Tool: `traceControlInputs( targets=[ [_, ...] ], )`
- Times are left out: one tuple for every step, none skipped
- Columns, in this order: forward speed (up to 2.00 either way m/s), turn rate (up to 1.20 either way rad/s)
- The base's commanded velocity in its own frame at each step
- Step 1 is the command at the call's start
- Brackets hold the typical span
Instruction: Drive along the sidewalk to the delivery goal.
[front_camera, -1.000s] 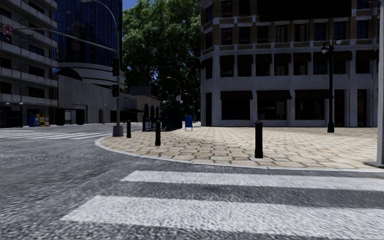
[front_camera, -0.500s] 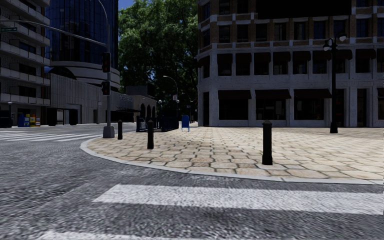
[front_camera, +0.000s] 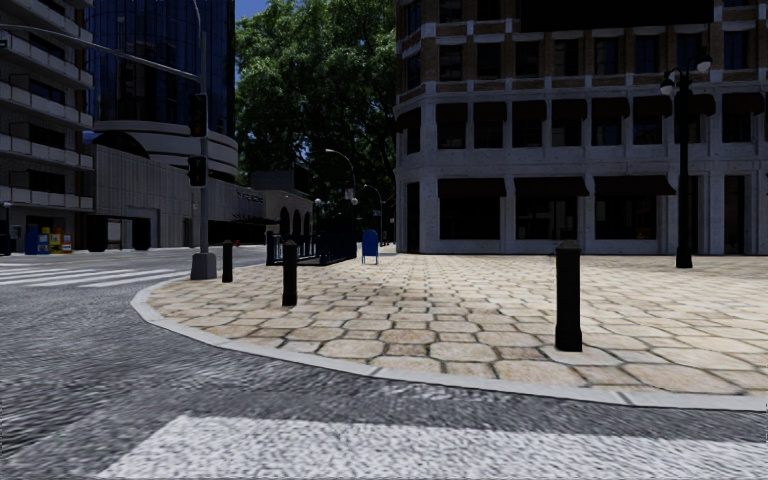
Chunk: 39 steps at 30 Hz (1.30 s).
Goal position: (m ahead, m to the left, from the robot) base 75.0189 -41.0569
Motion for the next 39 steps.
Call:
traceControlInputs(
  targets=[
    [1.25,0.0],
    [1.25,0.0],
    [1.25,0.0],
    [1.25,0.0],
    [1.25,0.0],
    [1.25,0.0],
    [1.25,0.0],
    [1.24,0.0],
    [1.24,0.0],
    [1.24,0.0],
    [1.24,0.0],
    [1.24,0.0],
    [1.23,0.0],
    [1.22,0.0],
    [1.22,0.0],
    [1.21,-0.23],
    [1.2,-0.52],
    [1.2,-0.62],
    [1.2,-0.65],
    [1.2,-0.45],
    [1.2,-0.45],
    [1.2,-0.2],
    [1.2,-0.06],
    [1.2,-0.01],
    [1.2,0.0],
    [1.2,0.0],
    [1.2,0.0],
    [1.2,0.0],
    [1.2,0.0],
    [1.2,0.0],
    [1.2,0.0],
    [1.2,0.0],
    [1.2,0.0],
    [1.2,0.0],
    [1.2,0.0],
    [1.2,0.0],
    [1.2,0.0],
    [1.2,0.0],
    [1.2,0.0]
  ],
)
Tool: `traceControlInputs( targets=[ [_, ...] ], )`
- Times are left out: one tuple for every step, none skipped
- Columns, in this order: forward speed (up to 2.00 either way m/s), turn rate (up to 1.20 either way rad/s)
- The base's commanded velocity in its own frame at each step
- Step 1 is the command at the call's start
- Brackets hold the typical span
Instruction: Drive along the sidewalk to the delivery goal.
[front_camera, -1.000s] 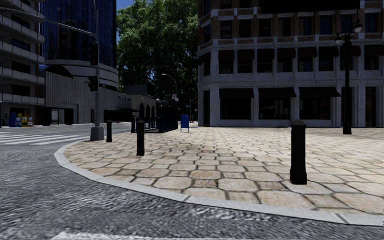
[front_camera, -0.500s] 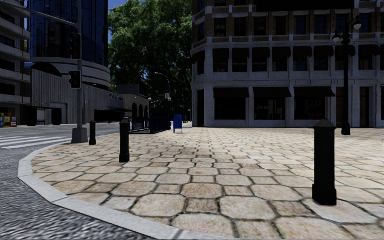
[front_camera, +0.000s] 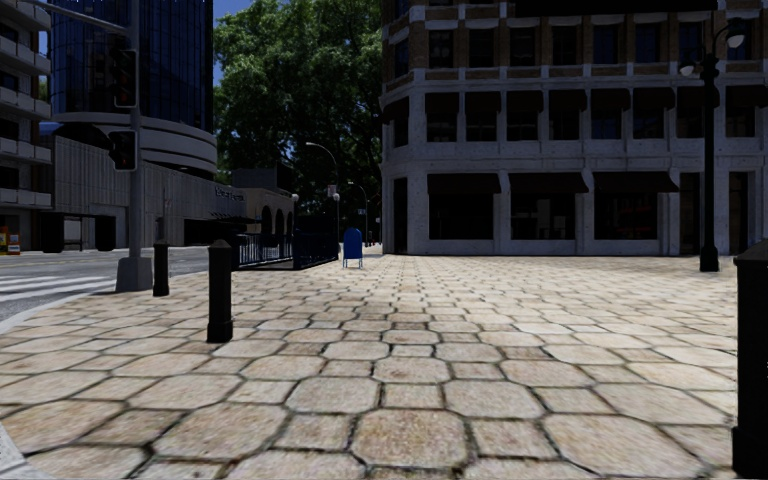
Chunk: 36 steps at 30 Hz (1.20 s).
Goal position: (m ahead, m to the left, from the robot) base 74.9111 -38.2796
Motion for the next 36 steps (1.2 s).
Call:
traceControlInputs(
  targets=[
    [1.2,0.0],
    [1.2,0.0],
    [1.2,0.0],
    [1.2,0.0],
    [1.2,0.0],
    [1.2,0.0],
    [1.2,0.0],
    [1.2,0.0],
    [1.2,0.0],
    [1.2,0.0],
    [1.2,0.0],
    [1.2,0.0],
    [1.2,0.0],
    [1.2,0.0],
    [1.2,0.0],
    [1.2,0.0],
    [1.2,0.0],
    [1.2,0.0],
    [1.2,0.0],
    [1.2,0.0],
    [1.2,0.0],
    [1.2,0.0],
    [1.2,0.0],
    [1.2,0.0],
    [1.2,0.0],
    [1.2,0.0],
    [1.2,0.0],
    [1.2,0.0],
    [1.2,0.0],
    [1.2,0.0],
    [1.2,0.0],
    [1.2,0.0],
    [1.2,0.0],
    [1.2,0.0],
    [1.2,0.0],
    [1.2,0.0]
  ],
)
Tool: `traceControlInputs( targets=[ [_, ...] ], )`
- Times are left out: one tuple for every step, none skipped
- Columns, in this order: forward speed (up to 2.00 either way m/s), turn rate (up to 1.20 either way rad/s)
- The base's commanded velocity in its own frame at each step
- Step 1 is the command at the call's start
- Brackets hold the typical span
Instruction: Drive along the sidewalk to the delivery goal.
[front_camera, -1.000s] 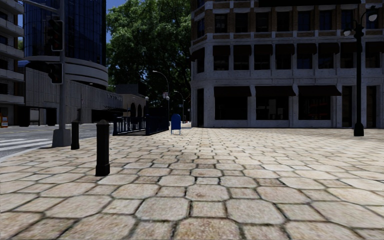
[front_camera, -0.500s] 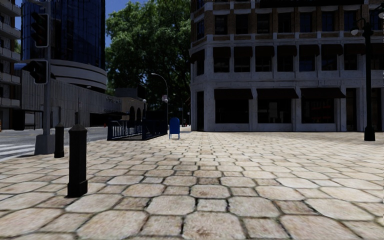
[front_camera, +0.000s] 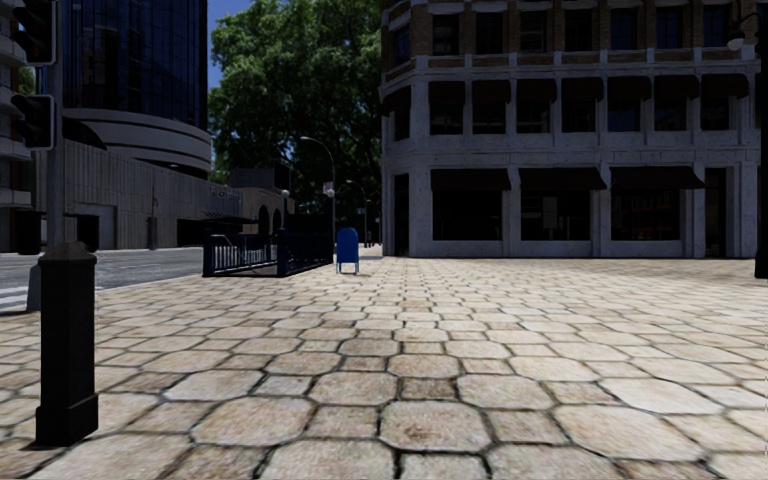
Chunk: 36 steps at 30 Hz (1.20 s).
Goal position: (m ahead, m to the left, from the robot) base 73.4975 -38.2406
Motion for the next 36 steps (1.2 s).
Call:
traceControlInputs(
  targets=[
    [1.2,0.0],
    [1.2,0.0],
    [1.2,0.0],
    [1.2,0.0],
    [1.2,0.0],
    [1.2,0.0],
    [1.2,0.0],
    [1.2,0.0],
    [1.2,0.0],
    [1.2,0.0],
    [1.2,0.0],
    [1.2,0.0],
    [1.2,0.0],
    [1.2,0.0],
    [1.2,0.0],
    [1.2,0.0],
    [1.2,0.0],
    [1.2,0.0],
    [1.2,0.0],
    [1.2,0.0],
    [1.2,0.0],
    [1.2,0.0],
    [1.21,0.0],
    [1.26,0.0],
    [1.31,0.0],
    [1.37,-0.1],
    [1.41,-0.38],
    [1.41,-0.38],
    [1.42,-0.62],
    [1.43,-0.77],
    [1.43,-0.82],
    [1.43,-0.81],
    [1.43,-0.53],
    [1.43,-0.3],
    [1.43,-0.07],
    [1.43,0.0]
  ],
)
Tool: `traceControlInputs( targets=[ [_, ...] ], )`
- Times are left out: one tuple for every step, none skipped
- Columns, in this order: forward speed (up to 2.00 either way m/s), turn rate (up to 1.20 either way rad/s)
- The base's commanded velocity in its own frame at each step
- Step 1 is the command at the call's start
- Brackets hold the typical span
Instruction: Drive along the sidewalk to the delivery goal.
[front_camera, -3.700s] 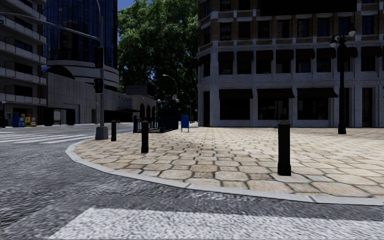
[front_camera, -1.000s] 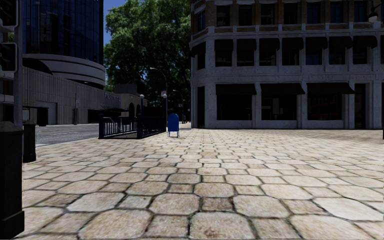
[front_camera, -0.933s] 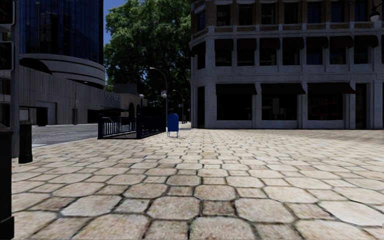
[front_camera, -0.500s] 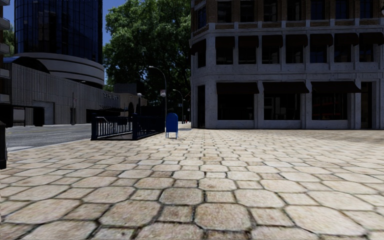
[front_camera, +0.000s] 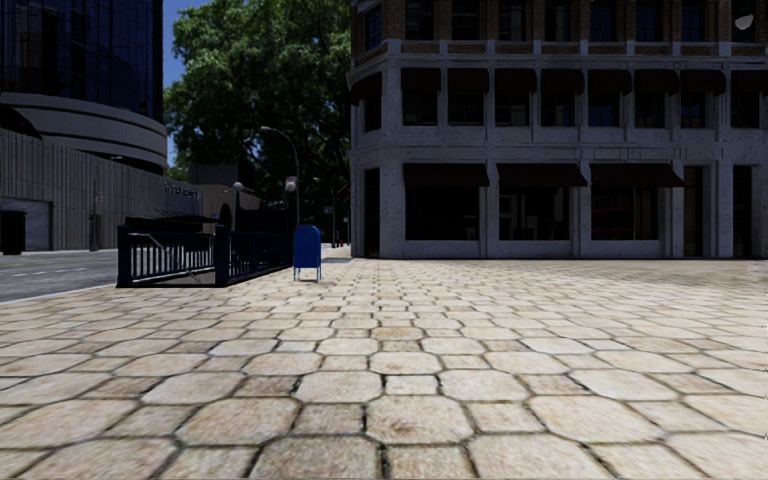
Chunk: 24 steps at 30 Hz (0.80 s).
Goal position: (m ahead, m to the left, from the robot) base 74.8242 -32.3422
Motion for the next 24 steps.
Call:
traceControlInputs(
  targets=[
    [1.43,0.0],
    [1.44,0.0],
    [1.44,0.0],
    [1.45,0.0],
    [1.47,0.0],
    [1.47,0.0],
    [1.47,0.0],
    [1.48,0.0],
    [1.48,0.0],
    [1.48,0.0],
    [1.48,0.0],
    [1.48,0.0],
    [1.48,0.0],
    [1.48,0.0],
    [1.48,0.0],
    [1.48,0.0],
    [1.48,0.0],
    [1.48,0.0],
    [1.48,0.0],
    [1.48,0.0],
    [1.48,0.0],
    [1.48,0.0],
    [1.48,0.0],
    [1.48,0.0]
  ],
)
